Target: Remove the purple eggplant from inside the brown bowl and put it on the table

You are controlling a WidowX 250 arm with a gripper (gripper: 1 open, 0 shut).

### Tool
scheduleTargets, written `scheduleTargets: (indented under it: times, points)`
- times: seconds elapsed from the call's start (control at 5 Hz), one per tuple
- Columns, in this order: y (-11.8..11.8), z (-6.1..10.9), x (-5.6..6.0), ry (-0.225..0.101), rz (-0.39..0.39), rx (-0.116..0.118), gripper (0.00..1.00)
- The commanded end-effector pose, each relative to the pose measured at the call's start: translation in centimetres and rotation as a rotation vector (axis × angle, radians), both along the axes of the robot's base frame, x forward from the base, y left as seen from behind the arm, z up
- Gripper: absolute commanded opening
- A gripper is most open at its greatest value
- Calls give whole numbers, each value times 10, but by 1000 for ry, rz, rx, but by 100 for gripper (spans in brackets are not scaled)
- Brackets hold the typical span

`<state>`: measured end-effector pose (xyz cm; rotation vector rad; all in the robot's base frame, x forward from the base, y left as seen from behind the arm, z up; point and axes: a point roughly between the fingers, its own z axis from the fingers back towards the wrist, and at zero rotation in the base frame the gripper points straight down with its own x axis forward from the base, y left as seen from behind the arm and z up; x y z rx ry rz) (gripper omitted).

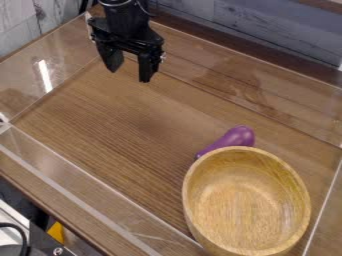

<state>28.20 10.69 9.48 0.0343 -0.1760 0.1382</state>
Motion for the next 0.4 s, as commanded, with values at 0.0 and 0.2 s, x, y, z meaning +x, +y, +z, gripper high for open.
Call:
scheduleTargets:
  times: [0.0,0.2]
  points:
    - [3,13,2,-22,8,16,100]
    - [2,15,-1,-10,6,11,100]
